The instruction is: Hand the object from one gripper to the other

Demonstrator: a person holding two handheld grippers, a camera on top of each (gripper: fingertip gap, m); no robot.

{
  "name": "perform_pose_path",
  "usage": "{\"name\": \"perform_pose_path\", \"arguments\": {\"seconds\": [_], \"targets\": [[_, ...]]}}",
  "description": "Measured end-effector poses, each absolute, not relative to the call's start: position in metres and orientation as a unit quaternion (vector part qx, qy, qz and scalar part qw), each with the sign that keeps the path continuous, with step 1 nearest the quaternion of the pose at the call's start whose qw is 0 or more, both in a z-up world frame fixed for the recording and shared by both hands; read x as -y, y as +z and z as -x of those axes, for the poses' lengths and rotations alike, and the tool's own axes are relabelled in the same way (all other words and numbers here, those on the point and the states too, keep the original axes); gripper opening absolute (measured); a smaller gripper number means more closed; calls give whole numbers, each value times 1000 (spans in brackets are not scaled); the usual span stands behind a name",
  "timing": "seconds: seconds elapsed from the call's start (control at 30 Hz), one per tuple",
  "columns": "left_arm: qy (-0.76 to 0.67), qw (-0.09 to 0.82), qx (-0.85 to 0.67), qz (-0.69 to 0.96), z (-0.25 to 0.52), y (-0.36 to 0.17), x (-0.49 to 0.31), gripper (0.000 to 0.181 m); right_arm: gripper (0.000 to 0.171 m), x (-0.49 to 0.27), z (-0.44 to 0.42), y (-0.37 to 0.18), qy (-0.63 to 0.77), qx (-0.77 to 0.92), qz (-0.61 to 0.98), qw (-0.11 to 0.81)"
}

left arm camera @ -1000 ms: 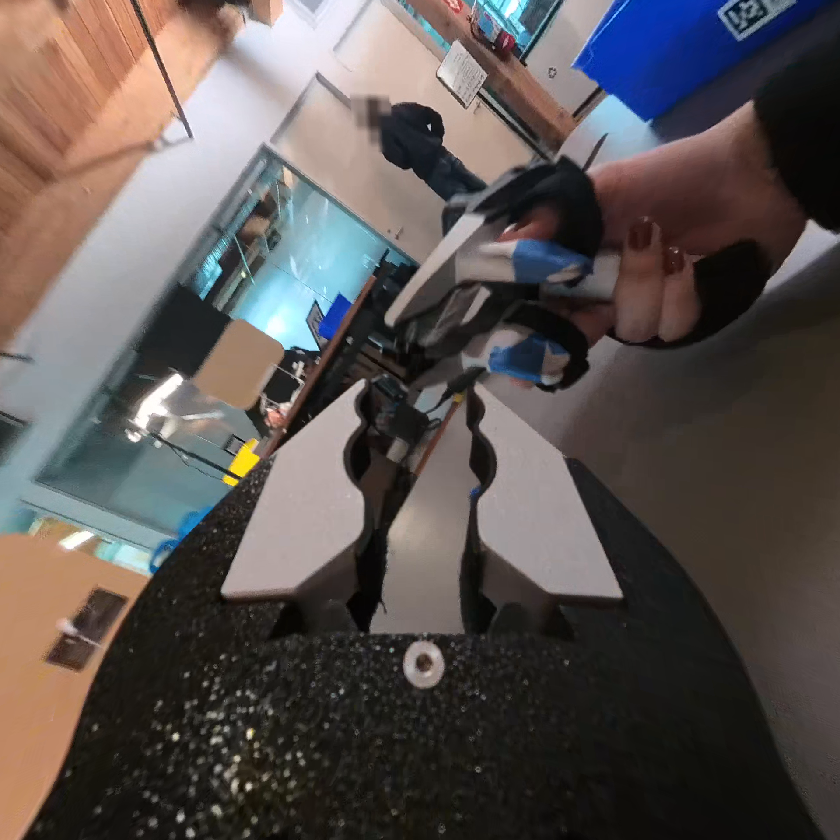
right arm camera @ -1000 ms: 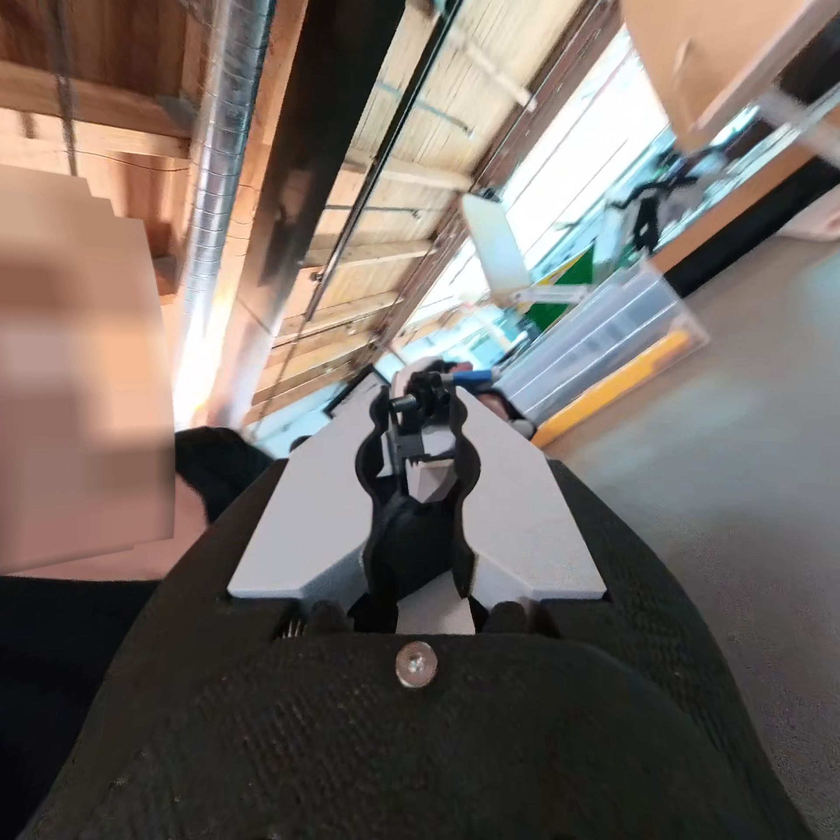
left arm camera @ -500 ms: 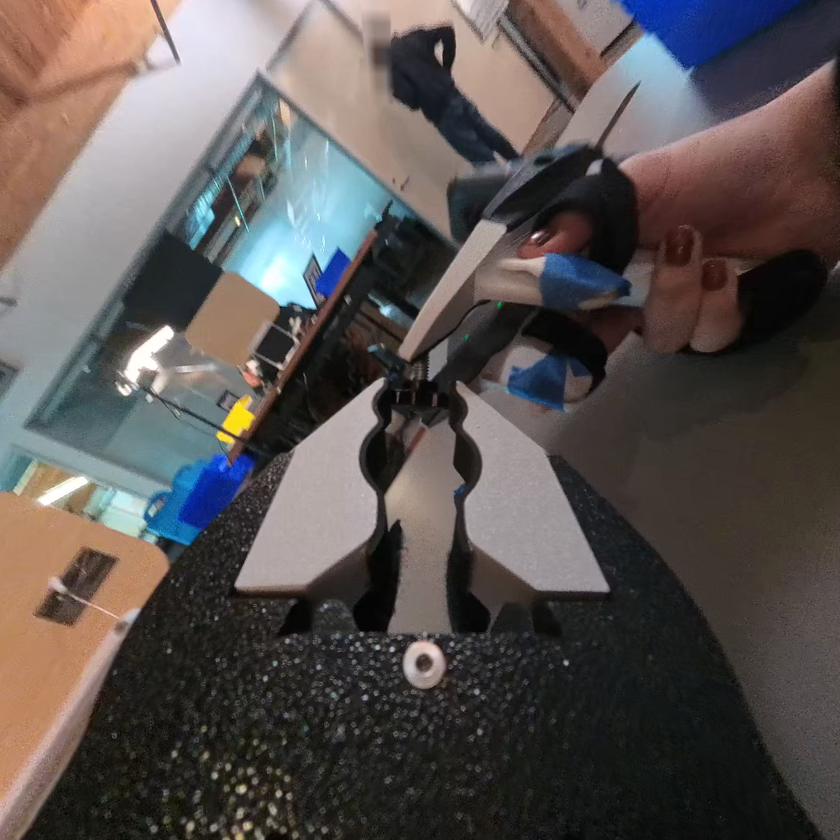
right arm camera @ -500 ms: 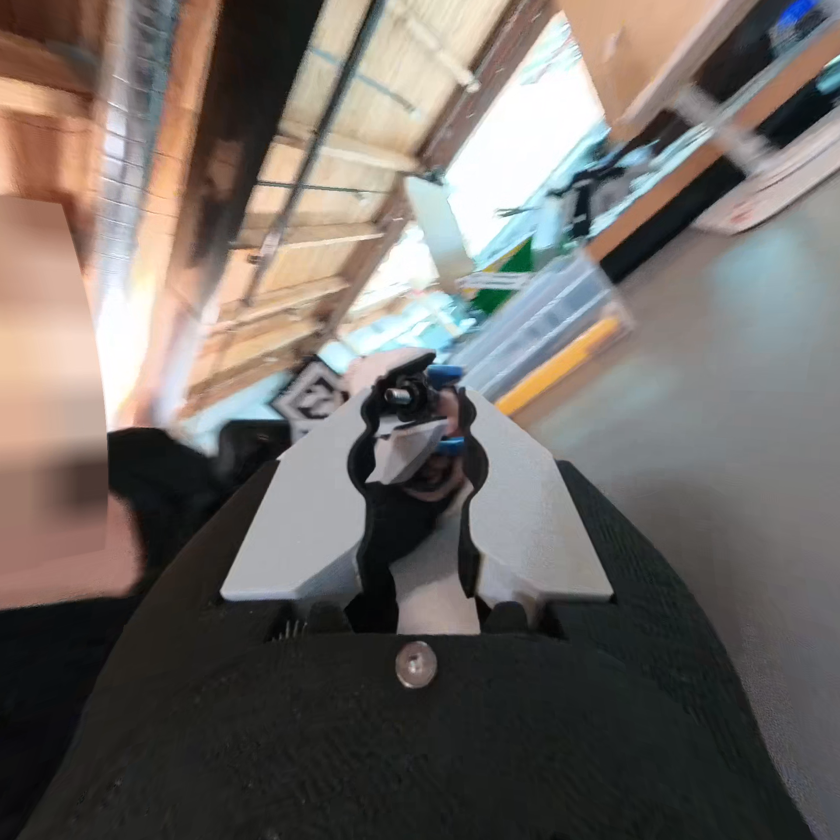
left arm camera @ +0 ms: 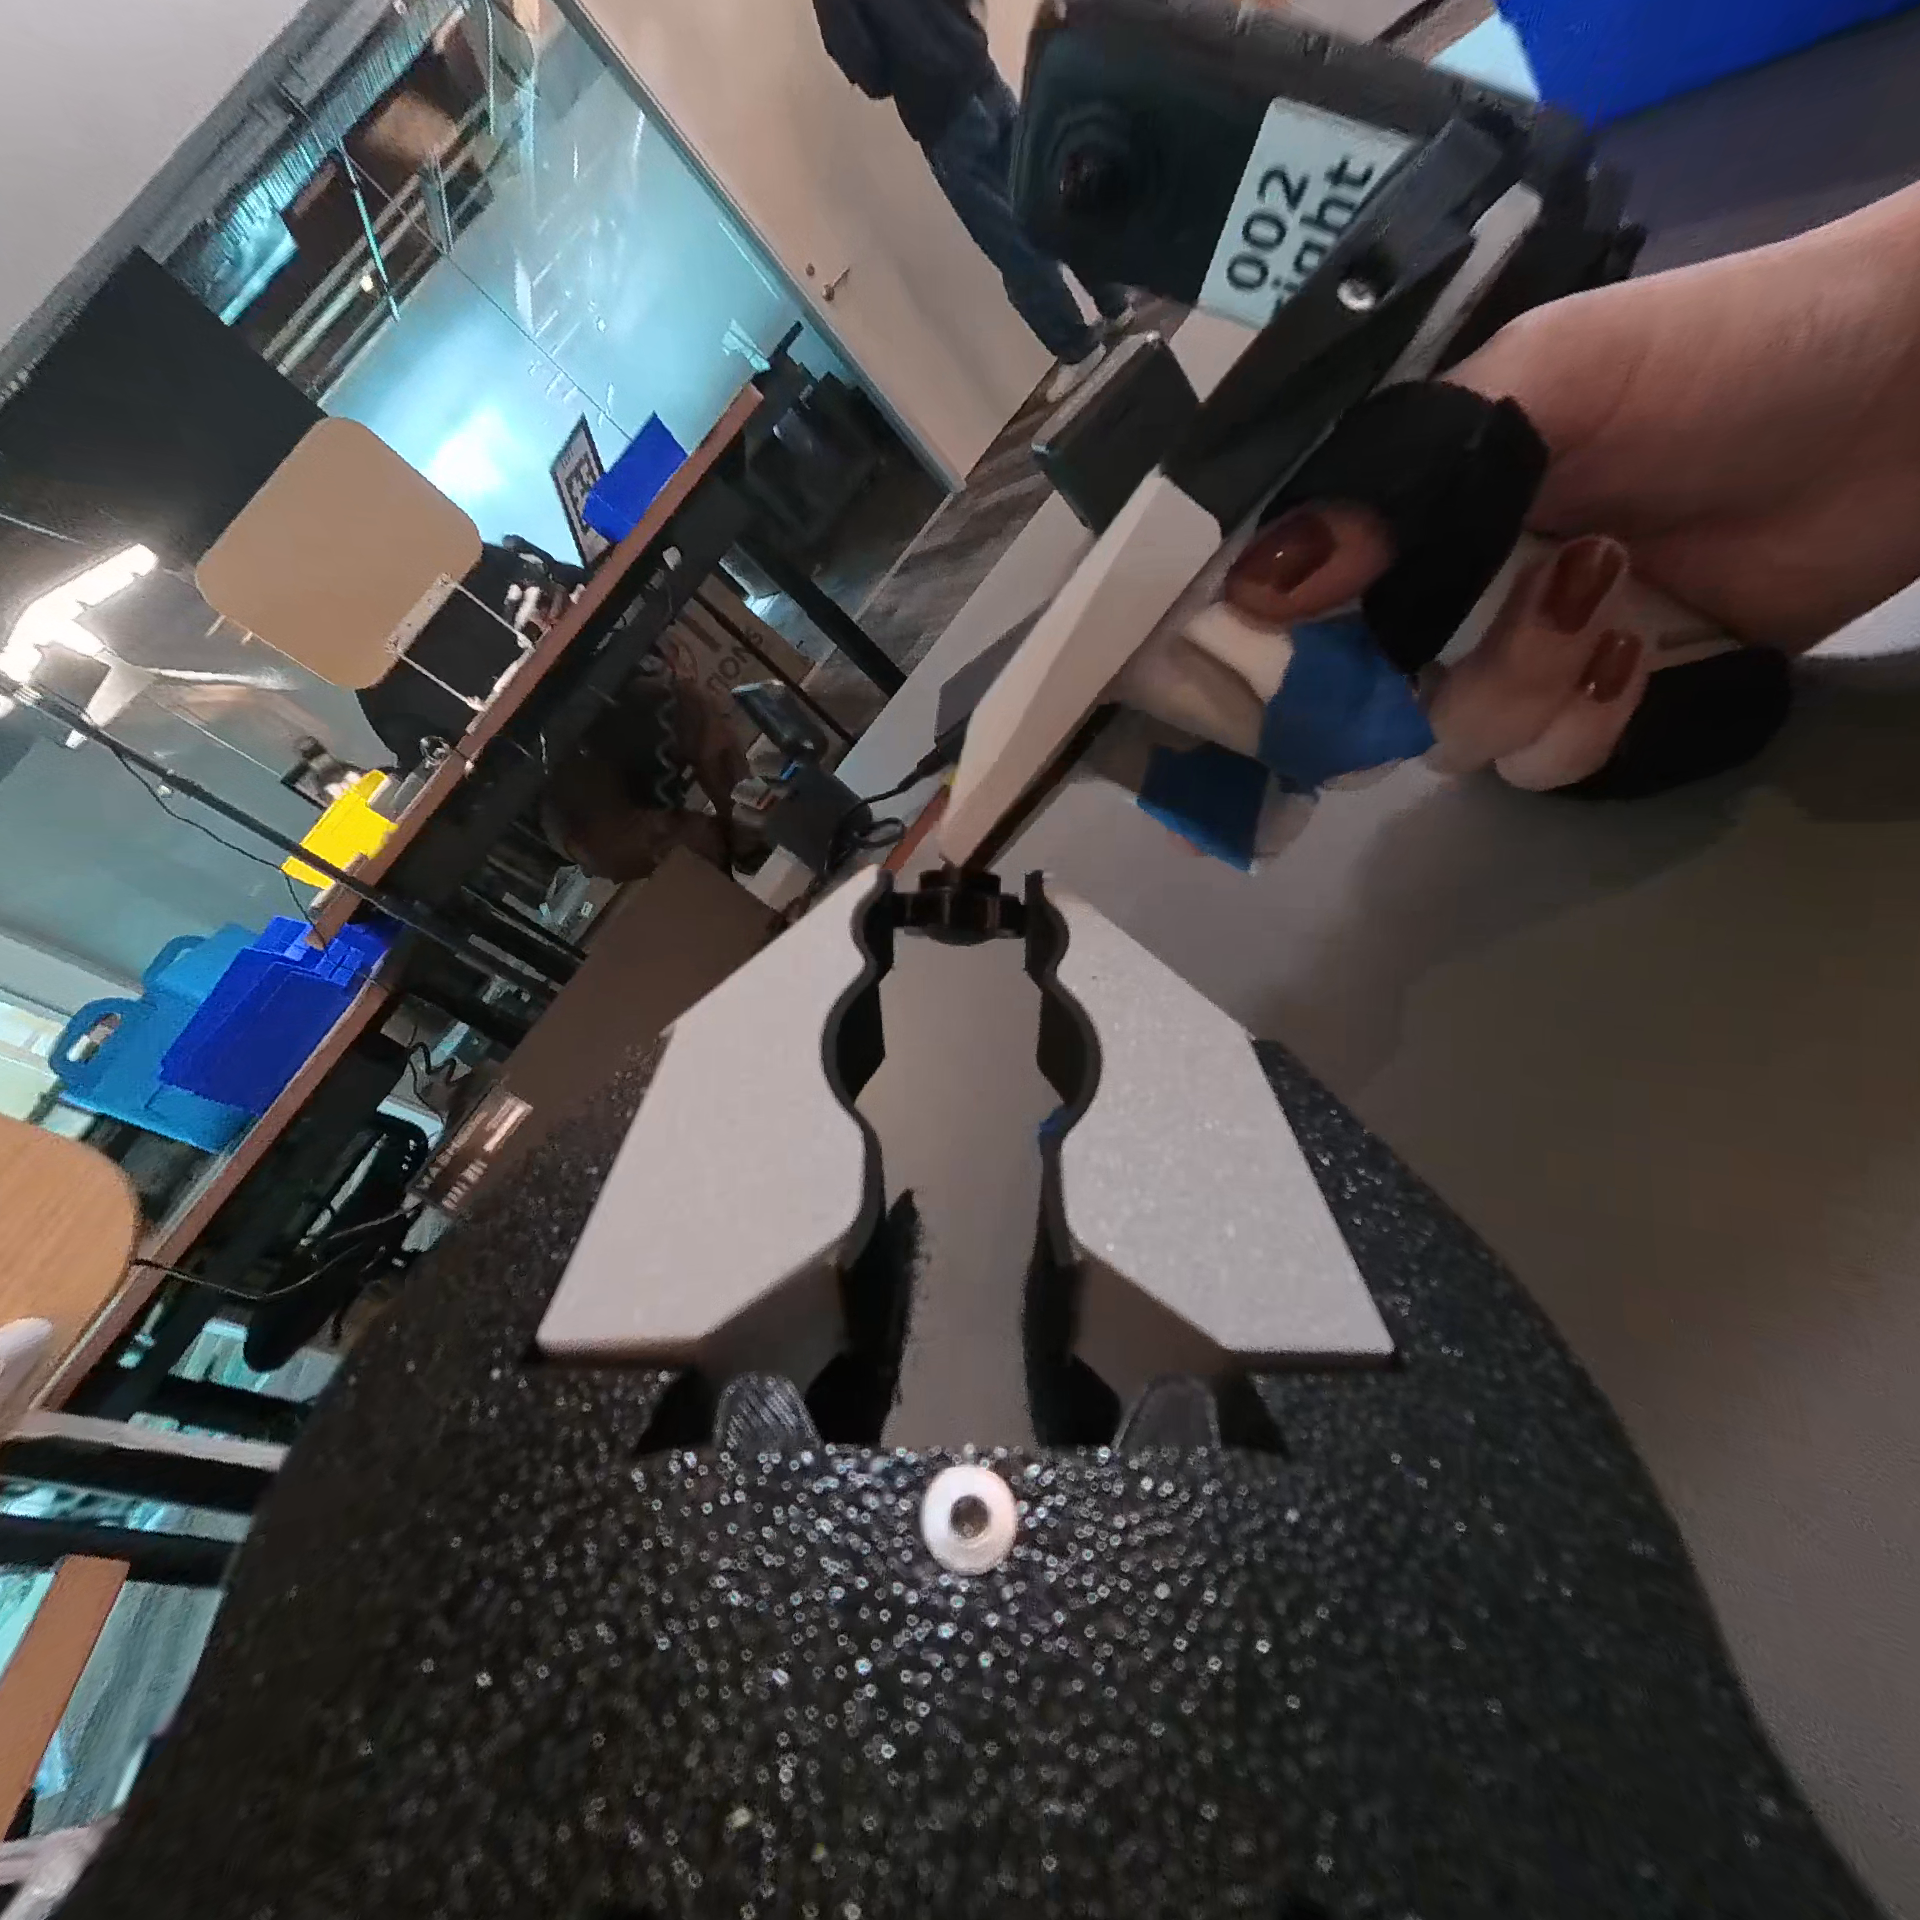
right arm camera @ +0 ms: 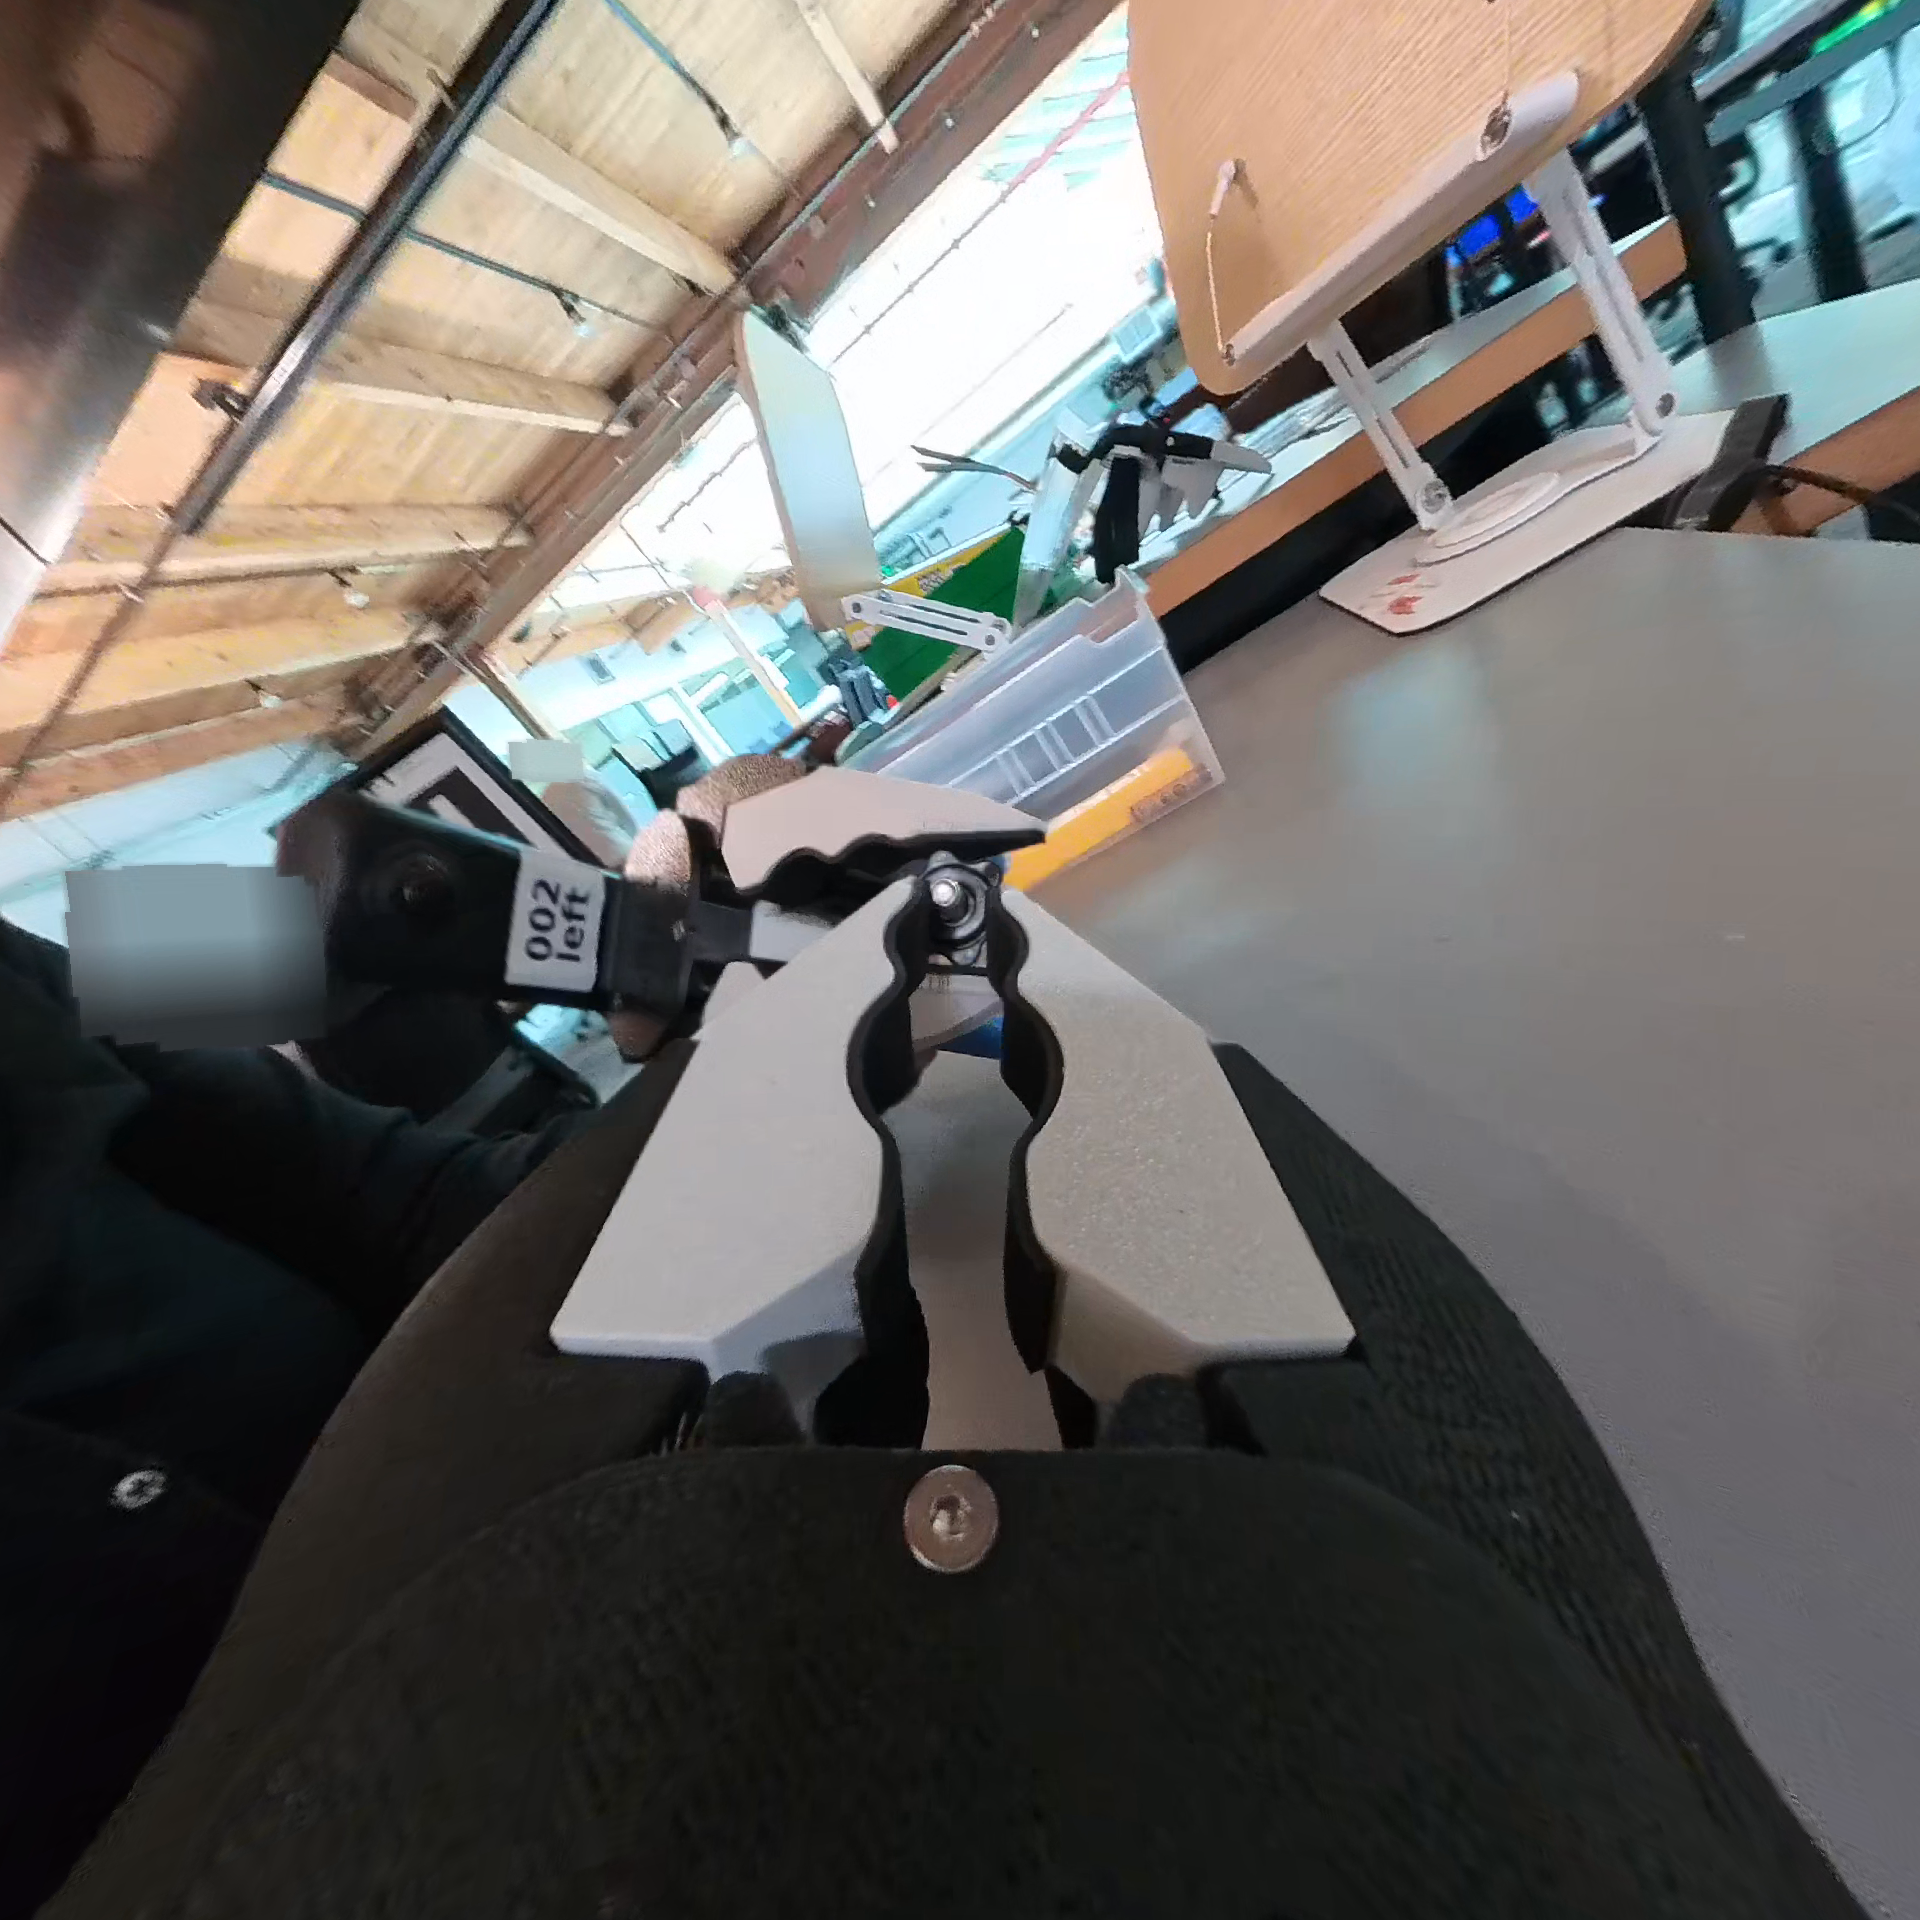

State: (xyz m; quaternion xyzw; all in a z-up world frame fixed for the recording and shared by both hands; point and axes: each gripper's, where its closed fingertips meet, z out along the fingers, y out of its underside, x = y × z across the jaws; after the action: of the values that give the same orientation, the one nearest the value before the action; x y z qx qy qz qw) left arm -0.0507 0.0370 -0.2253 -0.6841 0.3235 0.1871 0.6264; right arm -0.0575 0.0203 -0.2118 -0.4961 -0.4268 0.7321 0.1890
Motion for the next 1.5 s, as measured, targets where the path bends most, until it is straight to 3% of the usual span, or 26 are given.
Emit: {"name": "perform_pose_path", "arguments": {"seconds": [0.07, 0.13, 0.33, 0.53, 0.67, 1.07, 1.17, 1.33, 1.5], "targets": [[205, 628, -330, 674, 51, -223, -36, 26, 8, -22, 58, -211, 745, 408, 500, 169], [250, 626, -334, 659, 55, -219, -36, 43, 8, -23, 58, -208, 765, 382, 501, 138], [337, 609, -371, 615, 52, -216, -33, 23, 8, -21, 54, -205, 801, 341, 489, 58], [236, 628, -310, 674, 59, -217, -37, 23, 22, -34, 58, -205, 775, 353, 501, 158], [130, 642, -264, 708, 62, -219, -38, 23, 17, -35, 58, -202, 748, 382, 495, 223], [69, 658, -261, 703, 55, -220, -36, 23, 4, -27, 59, -202, 742, 404, 485, 226], [74, 664, -250, 701, 58, -222, -39, 26, 4, -37, 61, -204, 701, 414, 495, 303], [93, 637, -189, 742, 87, -238, -47, 28, 4, -78, 49, -209, 497, 431, 526, 539], [86, 613, -138, 773, 111, -252, -50, 28, 4, -83, 28, -205, 374, 417, 526, 639]]}}
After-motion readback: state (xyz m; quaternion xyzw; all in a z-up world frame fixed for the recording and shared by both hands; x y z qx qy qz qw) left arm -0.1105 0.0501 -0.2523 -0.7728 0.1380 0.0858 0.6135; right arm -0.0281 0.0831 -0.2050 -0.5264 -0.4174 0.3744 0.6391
